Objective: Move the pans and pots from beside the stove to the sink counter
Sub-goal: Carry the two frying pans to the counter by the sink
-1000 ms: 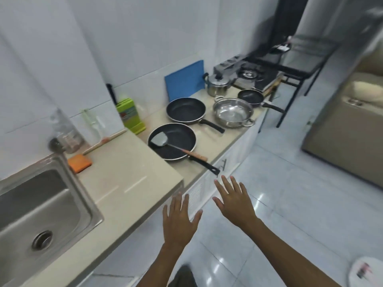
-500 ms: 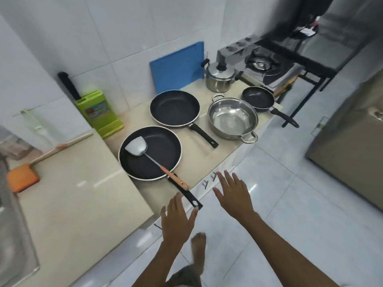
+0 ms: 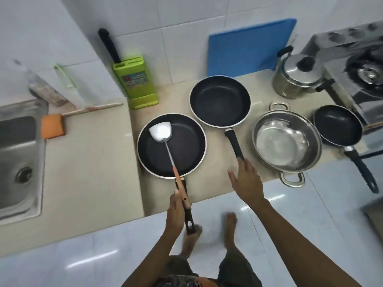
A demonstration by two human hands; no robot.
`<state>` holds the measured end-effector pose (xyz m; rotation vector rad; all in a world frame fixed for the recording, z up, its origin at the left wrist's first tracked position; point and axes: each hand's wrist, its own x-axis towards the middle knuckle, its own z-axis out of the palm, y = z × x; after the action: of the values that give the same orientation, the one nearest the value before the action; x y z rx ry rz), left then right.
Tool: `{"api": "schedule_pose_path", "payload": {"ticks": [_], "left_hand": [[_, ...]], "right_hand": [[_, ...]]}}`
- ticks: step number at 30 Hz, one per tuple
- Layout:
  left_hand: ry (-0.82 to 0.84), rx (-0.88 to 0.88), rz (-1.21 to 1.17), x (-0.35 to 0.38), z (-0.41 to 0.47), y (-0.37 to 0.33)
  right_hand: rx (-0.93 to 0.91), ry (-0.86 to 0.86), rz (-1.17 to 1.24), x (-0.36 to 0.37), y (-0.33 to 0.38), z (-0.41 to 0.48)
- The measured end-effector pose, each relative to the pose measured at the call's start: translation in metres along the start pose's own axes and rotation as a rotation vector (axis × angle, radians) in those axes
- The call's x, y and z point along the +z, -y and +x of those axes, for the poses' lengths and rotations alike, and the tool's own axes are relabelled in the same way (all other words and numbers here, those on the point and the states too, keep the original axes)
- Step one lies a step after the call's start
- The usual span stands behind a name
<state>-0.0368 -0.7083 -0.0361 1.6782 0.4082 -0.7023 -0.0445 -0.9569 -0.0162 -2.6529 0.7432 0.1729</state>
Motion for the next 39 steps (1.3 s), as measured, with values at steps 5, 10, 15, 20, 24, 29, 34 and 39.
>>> {"api": "schedule_pose_path", "payload": {"ticks": [5,10,15,20,24,29,34,39], "left_hand": [[-0.079,-0.319,-0.313,0.012,0.001,0.008],[-0.153,-0.421,-0.324,0.022,-0.006,0.015],[-0.222,-0.383,-0.249,0.031,0.000,0.015],[-0.326,-0.290,-0.141,0.040,0.002,0.022],[-0.400,-0.284,-0.067,0.045,0.003,0.025],[-0.471,-0.267,-0.005,0.053,-0.001,0.017],[-0.497,-0.242,0.041,0.057,-0.016,0.011],[-0.523,-0.196,0.044,0.056,-0.037,0.008]], "right_hand": [[0.028,0.155,0.210,0.001,-0.015,0.047],[0.130,0.274,0.556,-0.001,-0.020,0.096],[0.448,0.471,0.897,0.007,-0.021,0.124],[0.577,0.557,1.036,0.013,-0.019,0.130],[0.501,0.487,1.017,0.013,-0.011,0.124],[0.406,0.317,0.985,0.002,-0.005,0.117],[0.383,0.266,0.952,-0.009,-0.003,0.109],[0.319,0.242,0.935,-0.023,-0.011,0.094]]}}
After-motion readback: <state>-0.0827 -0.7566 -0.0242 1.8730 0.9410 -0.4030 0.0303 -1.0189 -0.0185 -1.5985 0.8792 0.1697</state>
